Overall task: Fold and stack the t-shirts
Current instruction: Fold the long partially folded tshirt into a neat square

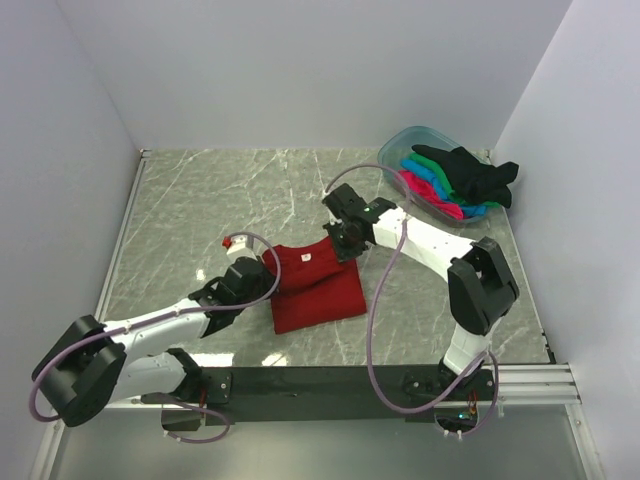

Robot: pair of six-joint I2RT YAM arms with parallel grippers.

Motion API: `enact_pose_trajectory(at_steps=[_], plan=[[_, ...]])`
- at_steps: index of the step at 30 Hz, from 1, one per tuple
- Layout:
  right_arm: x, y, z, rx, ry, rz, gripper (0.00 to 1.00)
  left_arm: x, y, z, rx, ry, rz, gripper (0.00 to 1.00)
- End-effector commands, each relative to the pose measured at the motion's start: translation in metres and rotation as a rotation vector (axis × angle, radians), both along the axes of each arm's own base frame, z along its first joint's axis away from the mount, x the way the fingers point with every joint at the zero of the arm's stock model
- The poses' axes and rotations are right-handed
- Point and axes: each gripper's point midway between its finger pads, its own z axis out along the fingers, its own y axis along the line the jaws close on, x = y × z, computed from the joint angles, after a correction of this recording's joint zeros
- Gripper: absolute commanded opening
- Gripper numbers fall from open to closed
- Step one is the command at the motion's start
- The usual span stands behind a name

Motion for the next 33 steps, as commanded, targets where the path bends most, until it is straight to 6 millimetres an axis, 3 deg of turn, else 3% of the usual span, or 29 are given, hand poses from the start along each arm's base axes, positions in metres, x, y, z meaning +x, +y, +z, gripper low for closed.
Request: enact_pose_trajectory(at_steps=[1, 13, 23, 33], plan=[[0.029, 0.004, 0.013, 0.015, -0.068, -0.002, 0.00, 0.015, 0.000, 0.008, -0.008, -0.040, -0.003, 0.00], [0.045, 0.001, 0.012, 0.011, -0.065, -0.026, 0.00, 0.044, -0.009, 0.017, 0.003, -0.061, 0.004, 0.00], [0.062, 0.002, 0.021, 0.020, -0.086, -0.035, 0.00, 0.059, 0.002, 0.022, -0.016, -0.080, 0.027, 0.00], [0.084, 0.000, 0.023, 0.035, -0.105, -0.074, 0.00, 0.091, 0.013, 0.026, -0.015, -0.107, 0.087, 0.03]])
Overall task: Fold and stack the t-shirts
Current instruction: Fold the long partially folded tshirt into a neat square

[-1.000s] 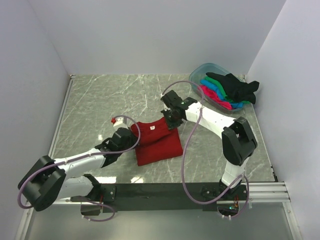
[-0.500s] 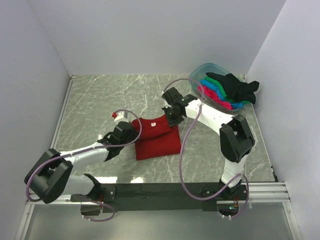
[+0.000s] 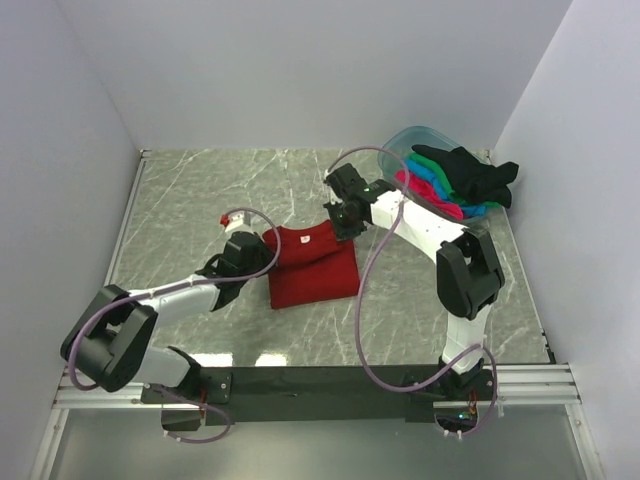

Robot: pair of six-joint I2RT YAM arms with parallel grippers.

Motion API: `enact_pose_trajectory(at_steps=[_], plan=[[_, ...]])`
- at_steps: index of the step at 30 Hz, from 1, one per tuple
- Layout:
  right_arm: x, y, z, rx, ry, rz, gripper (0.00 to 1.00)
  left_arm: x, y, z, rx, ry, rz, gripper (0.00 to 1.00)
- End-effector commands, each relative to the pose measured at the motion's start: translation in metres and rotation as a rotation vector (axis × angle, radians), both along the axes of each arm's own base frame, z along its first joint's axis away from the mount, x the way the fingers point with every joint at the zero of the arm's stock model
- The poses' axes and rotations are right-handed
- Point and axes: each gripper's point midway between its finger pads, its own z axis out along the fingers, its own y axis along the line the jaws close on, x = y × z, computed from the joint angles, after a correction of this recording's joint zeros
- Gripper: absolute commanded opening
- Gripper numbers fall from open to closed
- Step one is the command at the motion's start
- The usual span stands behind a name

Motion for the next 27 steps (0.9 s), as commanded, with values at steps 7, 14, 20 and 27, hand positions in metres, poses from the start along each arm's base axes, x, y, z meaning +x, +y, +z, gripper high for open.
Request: enact_pose_trajectory(at_steps=[7, 14, 20, 27], plan=[[0.048, -0.016, 0.062, 0.081, -0.219, -0.138, 0.50, 0.052, 0.025, 0.070, 0.045, -0.134, 0.165, 0.74], [0.019, -0.016, 0.105, 0.201, -0.297, -0.107, 0.54, 0.033, 0.041, 0.112, 0.037, -0.233, 0.204, 0.82], [-0.019, 0.027, 0.071, 0.316, -0.143, 0.056, 0.51, -0.009, -0.006, 0.096, -0.066, -0.251, 0.060, 0.79], [-0.021, 0.079, 0.042, 0.413, 0.001, 0.194, 0.49, -0.028, -0.051, 0.048, -0.066, -0.144, -0.044, 0.79]])
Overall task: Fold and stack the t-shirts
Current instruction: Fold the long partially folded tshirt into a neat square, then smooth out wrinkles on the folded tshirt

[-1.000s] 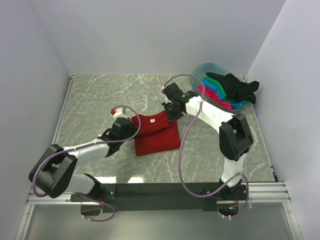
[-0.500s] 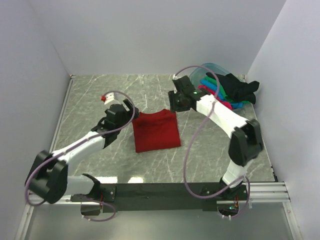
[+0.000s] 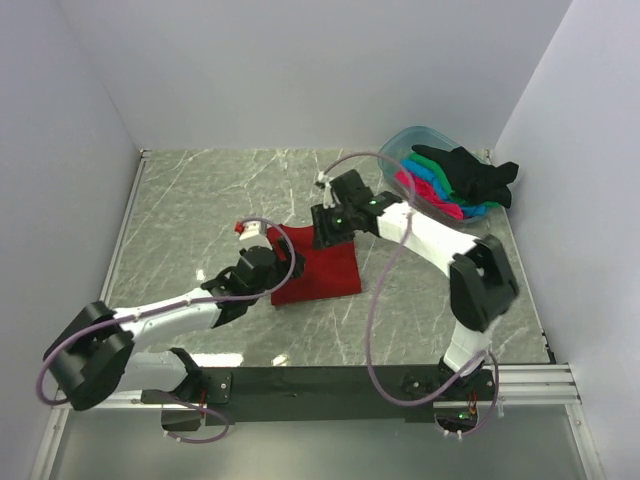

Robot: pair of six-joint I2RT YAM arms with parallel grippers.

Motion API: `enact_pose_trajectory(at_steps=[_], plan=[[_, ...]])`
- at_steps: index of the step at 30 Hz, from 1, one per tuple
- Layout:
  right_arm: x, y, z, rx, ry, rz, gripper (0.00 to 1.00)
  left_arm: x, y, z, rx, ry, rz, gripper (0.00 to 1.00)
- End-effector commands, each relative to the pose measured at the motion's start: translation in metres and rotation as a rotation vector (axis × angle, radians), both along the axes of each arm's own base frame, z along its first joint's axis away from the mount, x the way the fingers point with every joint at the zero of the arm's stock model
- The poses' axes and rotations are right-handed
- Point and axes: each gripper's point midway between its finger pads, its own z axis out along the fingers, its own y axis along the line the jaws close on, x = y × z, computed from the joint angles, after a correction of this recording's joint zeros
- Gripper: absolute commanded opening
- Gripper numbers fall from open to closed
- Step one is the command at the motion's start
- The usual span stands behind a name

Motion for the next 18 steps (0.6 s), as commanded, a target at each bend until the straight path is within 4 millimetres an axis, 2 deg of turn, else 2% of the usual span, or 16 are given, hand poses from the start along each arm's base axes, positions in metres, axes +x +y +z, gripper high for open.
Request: enact_pose_trajectory(at_steps=[1, 2, 3, 5, 6, 8, 11, 14, 18], plan=[[0.006, 0.036, 0.007, 0.106, 0.026, 0.096, 0.49, 0.002, -0.012, 0.002, -0.077, -0.017, -0.004, 0.80], [0.010, 0.038, -0.008, 0.089, 0.056, 0.099, 0.49, 0.001, -0.014, 0.000, -0.081, -0.015, -0.012, 0.80], [0.017, 0.042, -0.006, 0.084, 0.056, 0.095, 0.49, 0.001, -0.016, -0.005, -0.076, -0.006, -0.026, 0.80], [0.030, 0.046, -0.019, 0.045, 0.067, 0.077, 0.49, 0.001, -0.022, -0.010, -0.076, -0.003, -0.047, 0.80], [0.034, 0.046, -0.024, 0.033, 0.075, 0.070, 0.49, 0.000, -0.024, -0.021, -0.062, 0.023, -0.056, 0.80], [0.048, 0.049, -0.036, 0.001, 0.079, 0.039, 0.49, -0.004, -0.030, -0.031, -0.060, 0.040, -0.079, 0.80], [0.066, 0.042, -0.054, -0.075, 0.071, -0.026, 0.49, -0.011, -0.031, -0.055, -0.048, 0.091, -0.082, 0.80], [0.078, 0.040, -0.063, -0.096, 0.063, -0.055, 0.49, -0.017, -0.024, -0.072, -0.024, 0.125, -0.071, 0.80], [0.084, 0.040, -0.061, -0.096, 0.040, -0.067, 0.49, -0.020, -0.018, -0.070, -0.011, 0.123, -0.060, 0.80]])
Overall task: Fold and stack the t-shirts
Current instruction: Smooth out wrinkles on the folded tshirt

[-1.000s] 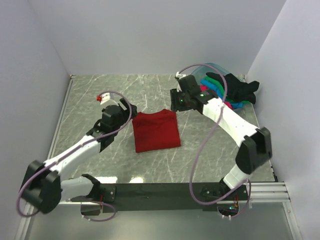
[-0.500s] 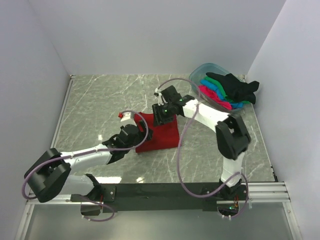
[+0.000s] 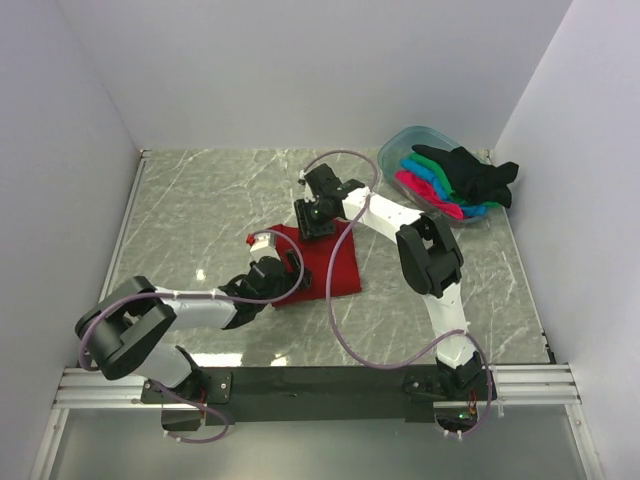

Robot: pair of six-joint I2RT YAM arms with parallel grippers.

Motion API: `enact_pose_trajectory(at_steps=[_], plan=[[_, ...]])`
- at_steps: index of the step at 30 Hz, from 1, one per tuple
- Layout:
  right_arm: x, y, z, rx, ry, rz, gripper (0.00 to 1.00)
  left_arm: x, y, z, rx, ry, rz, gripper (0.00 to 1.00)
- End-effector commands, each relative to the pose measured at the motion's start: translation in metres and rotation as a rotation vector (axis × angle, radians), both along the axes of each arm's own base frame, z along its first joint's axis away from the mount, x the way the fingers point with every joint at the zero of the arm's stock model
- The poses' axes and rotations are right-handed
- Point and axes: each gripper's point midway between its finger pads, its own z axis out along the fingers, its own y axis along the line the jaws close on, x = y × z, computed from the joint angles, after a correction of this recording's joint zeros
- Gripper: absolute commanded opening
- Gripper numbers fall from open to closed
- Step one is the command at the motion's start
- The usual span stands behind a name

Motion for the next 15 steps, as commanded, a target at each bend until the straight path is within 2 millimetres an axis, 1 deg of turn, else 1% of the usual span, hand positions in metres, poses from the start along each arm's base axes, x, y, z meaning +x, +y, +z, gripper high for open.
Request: enact_pose_trajectory(at_steps=[1, 2, 3, 4, 5, 6, 7, 8, 9, 11, 12, 13, 14, 15], plan=[[0.021, -0.002, 0.019, 0.000, -0.075, -0.040, 0.49, -0.006, 0.002, 0.003, -0.006, 0.005, -0.006, 0.80], [0.020, -0.002, 0.029, 0.013, -0.090, -0.039, 0.49, -0.004, 0.003, 0.008, 0.001, -0.009, 0.001, 0.80], [0.021, -0.001, 0.036, 0.028, -0.111, -0.040, 0.50, -0.003, 0.004, 0.017, -0.007, -0.028, 0.006, 0.80], [0.021, -0.001, 0.056, 0.055, -0.148, -0.043, 0.50, 0.000, 0.004, 0.025, -0.003, -0.037, 0.009, 0.80], [0.018, -0.005, 0.059, 0.055, -0.156, -0.048, 0.50, 0.002, 0.006, 0.032, 0.004, -0.055, 0.016, 0.81], [0.019, -0.007, 0.068, 0.066, -0.183, -0.055, 0.50, 0.004, 0.007, 0.045, -0.007, -0.080, 0.024, 0.81], [0.018, -0.009, 0.076, 0.075, -0.203, -0.063, 0.50, 0.005, 0.008, 0.052, 0.001, -0.087, 0.031, 0.81], [0.015, -0.015, 0.092, 0.085, -0.235, -0.074, 0.51, 0.006, 0.010, 0.059, 0.003, -0.101, 0.035, 0.81], [0.011, -0.016, 0.099, 0.093, -0.248, -0.071, 0.51, 0.009, 0.014, 0.073, -0.011, -0.131, 0.057, 0.82], [-0.001, -0.024, 0.109, 0.102, -0.253, -0.072, 0.51, 0.008, 0.021, 0.079, 0.001, -0.137, 0.077, 0.83], [-0.006, -0.026, 0.109, 0.104, -0.250, -0.070, 0.51, 0.008, 0.026, 0.084, -0.003, -0.147, 0.096, 0.83], [-0.012, -0.028, 0.116, 0.120, -0.255, -0.073, 0.51, 0.006, 0.029, 0.084, 0.000, -0.145, 0.103, 0.84], [-0.022, -0.031, 0.104, 0.112, -0.228, -0.067, 0.51, 0.005, 0.033, 0.085, -0.009, -0.142, 0.109, 0.84], [-0.028, -0.034, 0.099, 0.112, -0.217, -0.070, 0.51, 0.007, 0.038, 0.085, -0.016, -0.140, 0.121, 0.84]])
